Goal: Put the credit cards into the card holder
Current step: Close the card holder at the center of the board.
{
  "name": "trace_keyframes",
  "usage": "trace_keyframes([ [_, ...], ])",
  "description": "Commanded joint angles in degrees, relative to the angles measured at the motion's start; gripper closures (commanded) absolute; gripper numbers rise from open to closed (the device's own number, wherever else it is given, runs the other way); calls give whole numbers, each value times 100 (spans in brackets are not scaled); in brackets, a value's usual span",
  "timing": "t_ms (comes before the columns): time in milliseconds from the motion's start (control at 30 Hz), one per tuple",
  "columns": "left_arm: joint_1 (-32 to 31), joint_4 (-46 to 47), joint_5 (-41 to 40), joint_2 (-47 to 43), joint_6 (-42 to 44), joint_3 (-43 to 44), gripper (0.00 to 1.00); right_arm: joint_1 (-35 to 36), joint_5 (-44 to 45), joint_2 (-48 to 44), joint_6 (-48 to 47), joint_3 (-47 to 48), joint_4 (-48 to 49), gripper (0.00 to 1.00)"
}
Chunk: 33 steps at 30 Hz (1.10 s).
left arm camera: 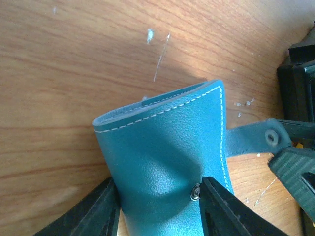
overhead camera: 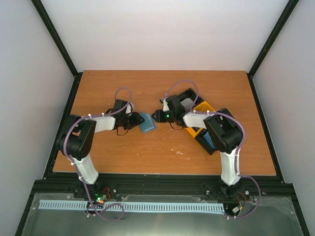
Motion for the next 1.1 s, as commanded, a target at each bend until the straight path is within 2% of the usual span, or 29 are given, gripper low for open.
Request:
trace_keyframes([
  [0, -123, -878, -385, 591, 87, -1, 55, -7, -54, 68, -769, 362, -693, 59],
  [100, -223, -1173, -632, 734, 72, 207, 53, 0, 91, -13, -874, 418, -1004, 56],
  [267, -386, -1527, -1018, 884, 59, 442, 49, 57, 1036, 268, -926, 1206, -2604, 55],
  [333, -454, -1638, -1079, 954, 69, 546, 48, 96, 1293, 307, -964, 1329, -2918, 56],
  [567, -571, -1867, -1154, 1103, 203, 803, 42, 149, 1582, 309, -935, 1560, -3154, 61],
  [667, -567, -1793, -893, 998, 366, 826, 37, 162, 1818, 328, -895, 1726, -3230, 66],
  [800, -571, -1618, -503, 800, 448, 794, 31, 187, 2407, 413, -855, 2014, -3453, 65],
  [867, -575, -1587, -446, 777, 443, 792, 31, 184, 2456, 472, -888, 2066, -3454, 64],
  [1000, -571, -1565, -517, 699, 370, 698, 41, 189, 2290, 629, -901, 2221, -3550, 64],
  [1067, -570, -1452, -500, 528, 322, 538, 42, 189, 2207, 657, -901, 2222, -3530, 66],
])
